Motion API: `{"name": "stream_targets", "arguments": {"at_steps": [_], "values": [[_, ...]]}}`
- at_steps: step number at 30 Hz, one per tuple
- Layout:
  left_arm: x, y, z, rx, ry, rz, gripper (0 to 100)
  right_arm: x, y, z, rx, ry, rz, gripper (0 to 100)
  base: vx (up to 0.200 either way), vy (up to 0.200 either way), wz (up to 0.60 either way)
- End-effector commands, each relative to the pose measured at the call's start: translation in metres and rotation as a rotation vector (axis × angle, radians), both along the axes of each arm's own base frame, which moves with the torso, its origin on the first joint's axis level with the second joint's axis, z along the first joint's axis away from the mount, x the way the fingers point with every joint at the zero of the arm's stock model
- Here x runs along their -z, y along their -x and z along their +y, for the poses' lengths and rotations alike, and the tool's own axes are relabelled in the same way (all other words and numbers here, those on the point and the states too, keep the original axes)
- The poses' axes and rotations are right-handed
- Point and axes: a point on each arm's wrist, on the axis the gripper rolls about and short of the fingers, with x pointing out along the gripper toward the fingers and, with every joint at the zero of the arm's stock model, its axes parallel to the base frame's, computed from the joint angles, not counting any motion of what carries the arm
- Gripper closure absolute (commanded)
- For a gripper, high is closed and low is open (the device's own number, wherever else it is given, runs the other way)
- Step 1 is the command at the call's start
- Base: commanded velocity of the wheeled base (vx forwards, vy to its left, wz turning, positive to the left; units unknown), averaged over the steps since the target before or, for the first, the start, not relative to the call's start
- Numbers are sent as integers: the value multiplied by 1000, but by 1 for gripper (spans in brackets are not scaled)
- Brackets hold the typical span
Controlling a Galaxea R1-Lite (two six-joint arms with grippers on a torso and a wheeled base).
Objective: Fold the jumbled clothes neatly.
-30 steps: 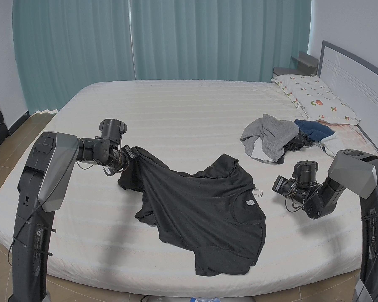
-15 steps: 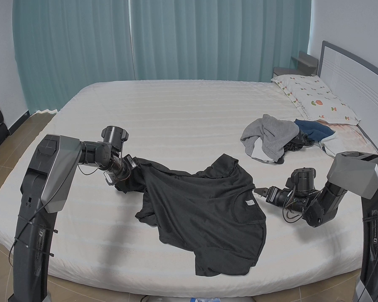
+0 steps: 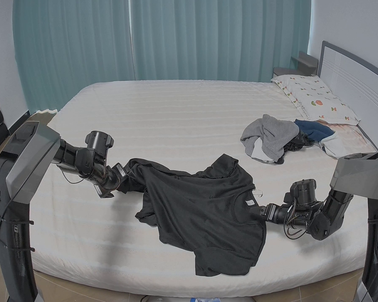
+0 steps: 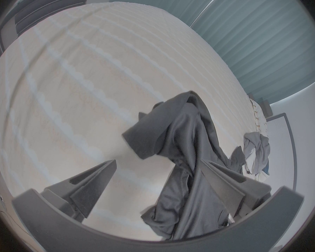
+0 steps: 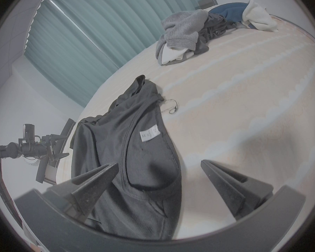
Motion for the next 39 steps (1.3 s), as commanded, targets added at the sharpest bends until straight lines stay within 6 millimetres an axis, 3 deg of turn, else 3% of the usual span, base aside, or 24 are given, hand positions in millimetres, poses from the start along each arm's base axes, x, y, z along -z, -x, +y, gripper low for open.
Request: {"name": "stream_targets", "arguments": {"at_steps": [1,3,4,8,14,21,23,29,39], "values": [[-10,57,-9,18,51,-62,0,11,14,7,-32,13,58,0,0,0,0],[-5,66,-16,14,70,-48,0,13,14,7,-35,13,62,0,0,0,0],[-1,70,-20,13,81,-36,0,15,14,7,-31,14,66,100,0,0,0],[9,75,-33,20,107,-26,0,15,14,7,-31,14,66,100,0,0,0],[42,74,-57,40,75,-26,0,13,9,1,-7,4,54,100,0,0,0],[53,81,-62,26,23,-40,0,5,4,-6,60,-19,36,100,0,0,0],[56,85,-61,18,6,-51,0,-9,1,-16,111,-22,-11,100,0,0,0],[60,83,-65,20,8,-94,0,-18,-7,-30,217,-58,-53,100,0,0,0],[64,82,-70,52,-13,-97,0,-15,-7,-25,221,-56,-74,100,0,0,0]]}}
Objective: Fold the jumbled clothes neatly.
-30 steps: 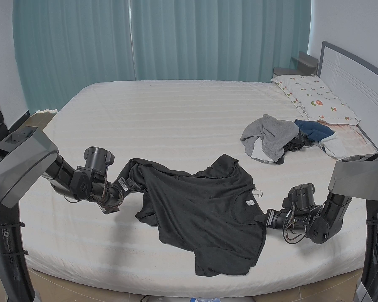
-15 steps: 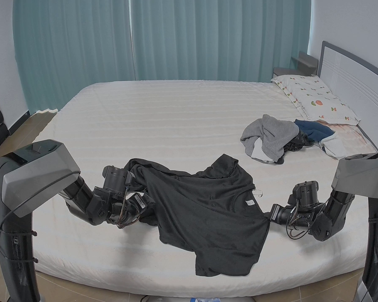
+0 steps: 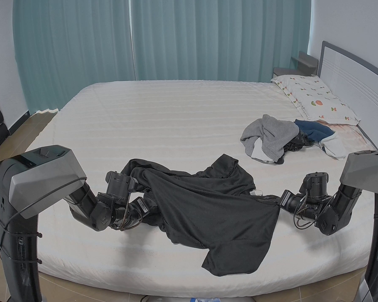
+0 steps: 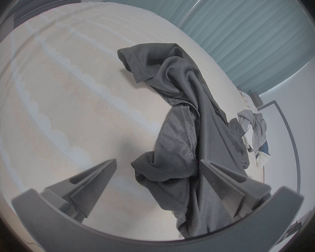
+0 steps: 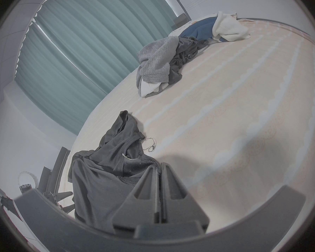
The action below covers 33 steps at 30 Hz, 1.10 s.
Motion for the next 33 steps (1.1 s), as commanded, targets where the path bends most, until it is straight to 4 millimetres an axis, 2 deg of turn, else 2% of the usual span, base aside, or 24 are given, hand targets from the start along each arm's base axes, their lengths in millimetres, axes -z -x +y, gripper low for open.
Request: {"name": "stream_targets", "arguments": {"at_steps": [1,10,15,20,24,27,30,33], "values": [[5,1,-2,7,-8,9,100,2,2,5,-14,0,6,100,0,0,0],[8,4,1,19,-57,16,100,6,-1,1,-4,2,12,100,0,0,0],[0,15,13,2,-68,31,100,5,-1,2,-5,-1,-3,100,0,0,0],[-27,49,38,51,-165,59,100,5,-1,1,-8,-3,-4,100,0,0,0],[-47,68,57,33,-190,77,100,10,-2,2,-9,-3,-1,100,0,0,0],[-52,80,67,32,-213,128,100,11,-3,2,-10,-4,-12,100,0,0,0],[-51,102,80,36,-248,228,100,11,-3,1,-7,-3,-14,100,0,0,0],[-52,115,96,0,-236,245,100,12,-2,3,-11,-1,-13,100,0,0,0]]}}
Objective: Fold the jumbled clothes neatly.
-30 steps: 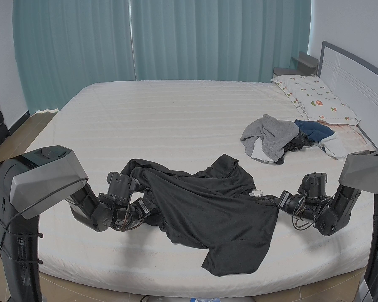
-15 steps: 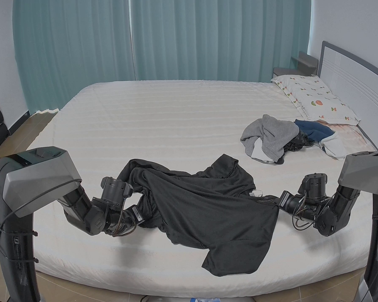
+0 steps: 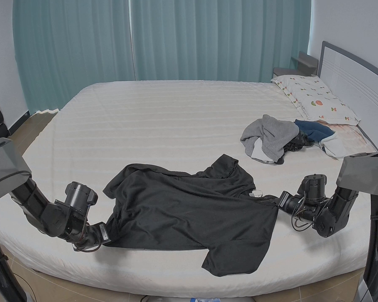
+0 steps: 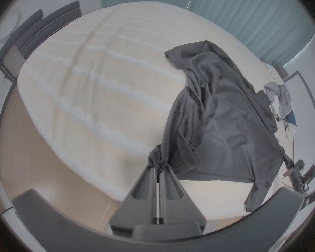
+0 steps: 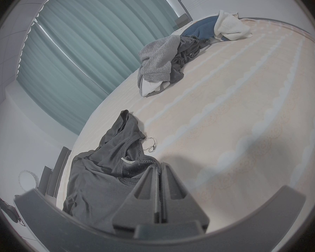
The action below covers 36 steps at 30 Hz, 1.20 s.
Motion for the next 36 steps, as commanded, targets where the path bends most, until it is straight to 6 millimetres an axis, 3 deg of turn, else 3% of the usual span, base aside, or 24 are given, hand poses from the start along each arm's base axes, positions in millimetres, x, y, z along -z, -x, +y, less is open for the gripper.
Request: {"name": "stream_targets", "arguments": {"at_steps": [1,7,15,16,21,30,33,36], "values": [[-15,24,28,-64,5,-20,100,4,0,1,-3,4,6,100,0,0,0],[-5,37,39,-64,19,23,100,3,0,-1,4,4,3,100,0,0,0],[-1,34,40,-37,74,40,100,5,2,2,-13,16,8,100,0,0,0],[0,32,39,-27,97,45,100,4,2,3,-16,15,-3,0,0,0,0],[-1,33,38,-15,124,45,100,3,8,3,-40,13,-40,0,0,0,0],[-2,34,37,7,202,51,100,-28,2,7,-95,28,-146,0,0,0,0],[-1,36,37,6,201,59,100,-38,14,13,-129,56,-127,0,0,0,0],[0,36,37,5,200,60,100,-44,45,20,-184,61,-78,0,0,0,0]]}}
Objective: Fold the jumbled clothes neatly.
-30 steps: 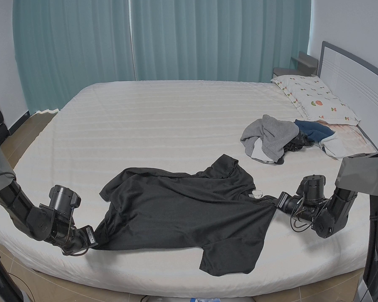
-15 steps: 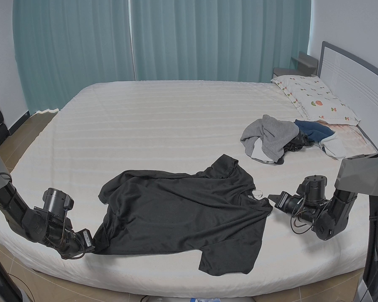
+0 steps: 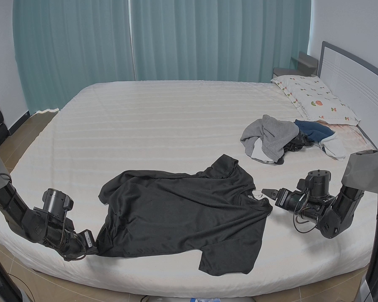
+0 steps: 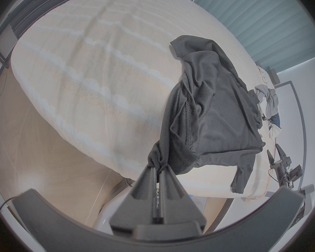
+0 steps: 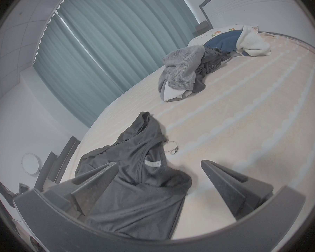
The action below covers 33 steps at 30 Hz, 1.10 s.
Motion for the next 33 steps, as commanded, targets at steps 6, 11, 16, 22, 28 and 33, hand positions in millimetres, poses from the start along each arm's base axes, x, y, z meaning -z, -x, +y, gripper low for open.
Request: {"name": "stream_targets", "arguments": {"at_steps": [6,11,16,22,28,33], "values": [[3,1,0,-5,-11,16,100,3,83,24,-233,10,191,0,0,0,0],[3,2,0,-5,-11,13,100,17,97,26,-300,1,276,0,0,0,0],[4,1,1,-10,-11,1,100,25,98,30,-315,-8,268,0,0,0,0],[11,-2,1,-14,-16,-15,100,34,96,36,-331,-8,242,0,0,0,0],[11,-2,2,-17,-21,-26,100,43,98,40,-337,6,262,0,0,0,0],[11,-3,2,-18,-20,-24,100,49,96,45,-348,9,269,0,0,0,0]]}}
